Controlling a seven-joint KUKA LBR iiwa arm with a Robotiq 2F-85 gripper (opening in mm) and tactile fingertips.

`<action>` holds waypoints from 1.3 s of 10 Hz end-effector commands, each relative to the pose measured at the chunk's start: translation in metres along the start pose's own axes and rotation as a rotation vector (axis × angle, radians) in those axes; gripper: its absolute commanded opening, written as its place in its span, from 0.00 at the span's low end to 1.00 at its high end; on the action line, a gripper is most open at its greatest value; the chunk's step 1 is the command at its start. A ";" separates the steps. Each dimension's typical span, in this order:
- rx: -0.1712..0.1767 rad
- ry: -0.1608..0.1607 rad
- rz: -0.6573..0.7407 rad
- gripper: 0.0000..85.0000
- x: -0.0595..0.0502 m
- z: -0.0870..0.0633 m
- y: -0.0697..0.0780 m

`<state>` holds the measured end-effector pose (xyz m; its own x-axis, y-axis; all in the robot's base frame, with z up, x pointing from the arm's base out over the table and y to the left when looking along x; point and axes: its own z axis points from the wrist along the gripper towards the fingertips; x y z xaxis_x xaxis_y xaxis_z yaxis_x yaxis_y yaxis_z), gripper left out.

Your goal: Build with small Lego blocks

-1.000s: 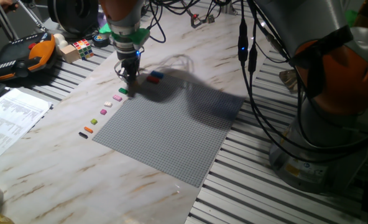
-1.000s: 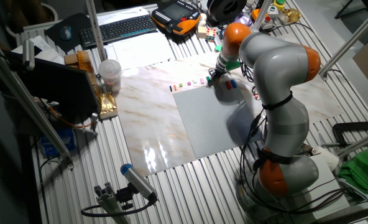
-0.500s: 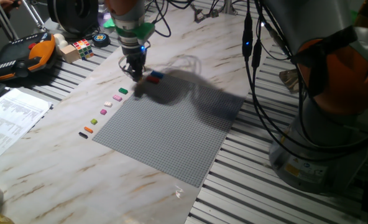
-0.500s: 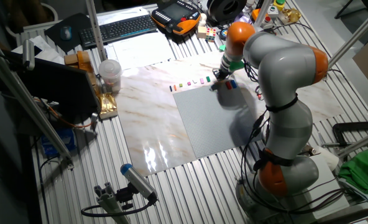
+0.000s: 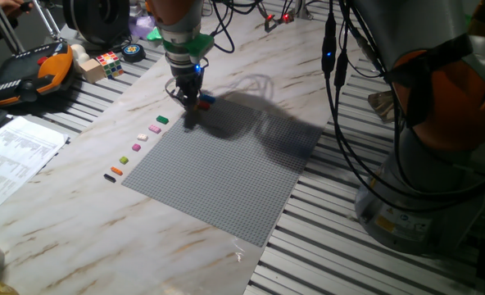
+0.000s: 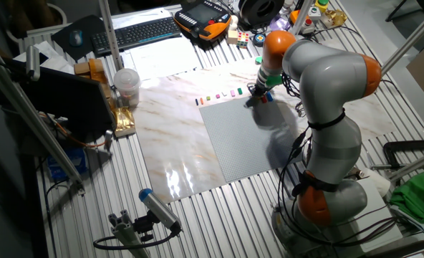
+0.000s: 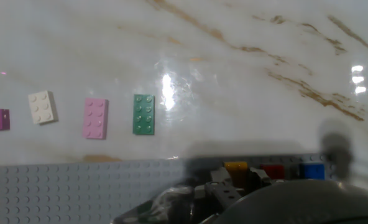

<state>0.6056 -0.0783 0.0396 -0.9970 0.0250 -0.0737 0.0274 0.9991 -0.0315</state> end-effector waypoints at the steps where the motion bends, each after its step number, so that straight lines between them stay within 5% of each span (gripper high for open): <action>1: -0.001 0.002 -0.003 0.01 0.001 0.000 0.001; 13: -0.006 0.000 0.002 0.01 0.006 0.014 0.003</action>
<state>0.6010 -0.0761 0.0253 -0.9968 0.0265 -0.0752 0.0285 0.9993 -0.0254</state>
